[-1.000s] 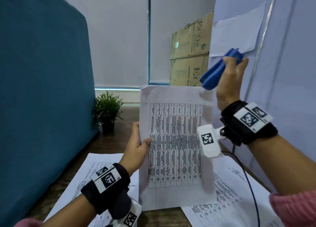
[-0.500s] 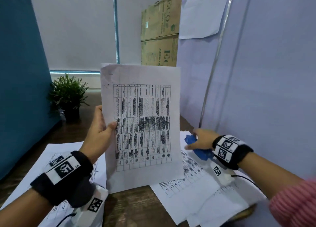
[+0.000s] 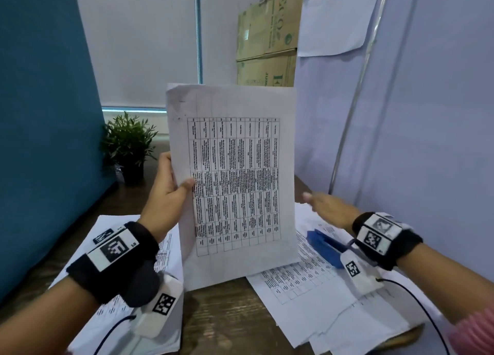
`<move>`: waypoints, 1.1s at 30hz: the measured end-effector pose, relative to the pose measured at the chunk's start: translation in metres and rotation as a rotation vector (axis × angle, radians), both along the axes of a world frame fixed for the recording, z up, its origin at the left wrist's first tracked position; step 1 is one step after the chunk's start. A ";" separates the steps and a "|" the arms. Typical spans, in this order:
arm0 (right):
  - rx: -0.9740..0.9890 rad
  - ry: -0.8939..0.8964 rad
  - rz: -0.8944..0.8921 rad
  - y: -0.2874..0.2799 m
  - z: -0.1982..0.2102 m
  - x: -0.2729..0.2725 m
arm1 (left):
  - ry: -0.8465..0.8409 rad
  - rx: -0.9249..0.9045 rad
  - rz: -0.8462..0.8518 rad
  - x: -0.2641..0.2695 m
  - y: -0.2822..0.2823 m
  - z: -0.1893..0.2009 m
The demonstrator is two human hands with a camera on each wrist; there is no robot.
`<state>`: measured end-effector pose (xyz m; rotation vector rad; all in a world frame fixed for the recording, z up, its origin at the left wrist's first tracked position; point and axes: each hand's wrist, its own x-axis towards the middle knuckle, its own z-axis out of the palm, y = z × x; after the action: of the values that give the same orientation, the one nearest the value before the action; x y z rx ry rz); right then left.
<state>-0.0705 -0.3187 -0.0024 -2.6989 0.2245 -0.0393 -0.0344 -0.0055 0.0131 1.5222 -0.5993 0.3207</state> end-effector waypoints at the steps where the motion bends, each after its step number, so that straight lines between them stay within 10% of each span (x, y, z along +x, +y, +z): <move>1: 0.202 -0.082 0.014 0.006 0.007 0.000 | 0.000 -0.009 -0.001 0.000 0.004 0.006; 4: 0.598 -0.158 0.160 0.035 0.020 0.000 | -0.007 -0.017 0.036 0.002 0.021 0.029; 16: 0.882 -0.036 0.504 0.173 0.003 0.006 | 0.104 0.499 0.639 0.024 0.134 0.038; 33: 0.596 0.475 0.397 0.217 -0.071 0.019 | 0.532 1.320 0.577 0.049 0.166 -0.071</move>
<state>-0.0519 -0.1015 -0.0731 -2.0704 -0.1481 0.6789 0.0147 0.1608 -0.0584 2.9187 0.1819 -0.1287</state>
